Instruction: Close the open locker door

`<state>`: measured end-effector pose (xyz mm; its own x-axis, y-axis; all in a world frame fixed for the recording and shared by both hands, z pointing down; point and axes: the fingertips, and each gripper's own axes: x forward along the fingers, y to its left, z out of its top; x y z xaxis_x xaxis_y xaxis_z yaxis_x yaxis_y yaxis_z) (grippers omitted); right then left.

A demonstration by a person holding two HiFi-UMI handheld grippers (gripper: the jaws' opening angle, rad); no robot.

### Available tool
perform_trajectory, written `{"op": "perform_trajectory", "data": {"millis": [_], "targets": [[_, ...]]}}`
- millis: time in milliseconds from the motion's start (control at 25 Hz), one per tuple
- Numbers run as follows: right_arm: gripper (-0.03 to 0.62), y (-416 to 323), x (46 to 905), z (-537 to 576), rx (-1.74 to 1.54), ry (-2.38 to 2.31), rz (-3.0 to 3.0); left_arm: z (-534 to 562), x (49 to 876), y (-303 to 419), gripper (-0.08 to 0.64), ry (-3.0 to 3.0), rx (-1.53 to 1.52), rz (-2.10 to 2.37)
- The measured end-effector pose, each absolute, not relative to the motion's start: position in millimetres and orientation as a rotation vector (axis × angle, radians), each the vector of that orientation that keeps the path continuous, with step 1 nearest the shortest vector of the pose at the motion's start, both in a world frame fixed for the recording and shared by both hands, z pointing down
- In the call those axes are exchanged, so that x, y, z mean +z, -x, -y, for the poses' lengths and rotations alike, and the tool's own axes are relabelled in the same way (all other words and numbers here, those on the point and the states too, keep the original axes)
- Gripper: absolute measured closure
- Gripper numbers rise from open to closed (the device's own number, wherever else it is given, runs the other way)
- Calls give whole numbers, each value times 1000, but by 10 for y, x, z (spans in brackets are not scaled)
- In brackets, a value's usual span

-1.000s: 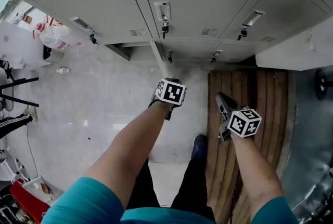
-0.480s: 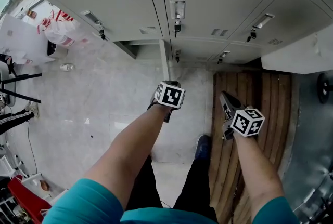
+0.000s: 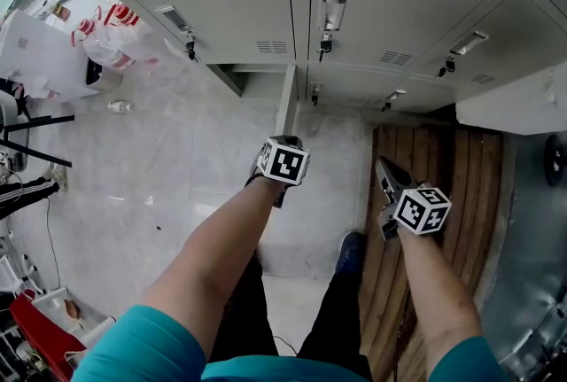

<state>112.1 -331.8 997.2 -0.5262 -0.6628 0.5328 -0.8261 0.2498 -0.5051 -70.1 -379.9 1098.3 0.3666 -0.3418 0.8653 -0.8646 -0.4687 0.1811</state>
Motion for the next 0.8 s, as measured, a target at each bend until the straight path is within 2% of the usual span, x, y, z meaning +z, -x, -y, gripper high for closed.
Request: {"op": "perform_trajectory", "data": {"millis": [800], "targets": [[601,-783,10075,3476,1147,-1430,2281,4250,11024,1450,560,-2000,1091,1100]]}}
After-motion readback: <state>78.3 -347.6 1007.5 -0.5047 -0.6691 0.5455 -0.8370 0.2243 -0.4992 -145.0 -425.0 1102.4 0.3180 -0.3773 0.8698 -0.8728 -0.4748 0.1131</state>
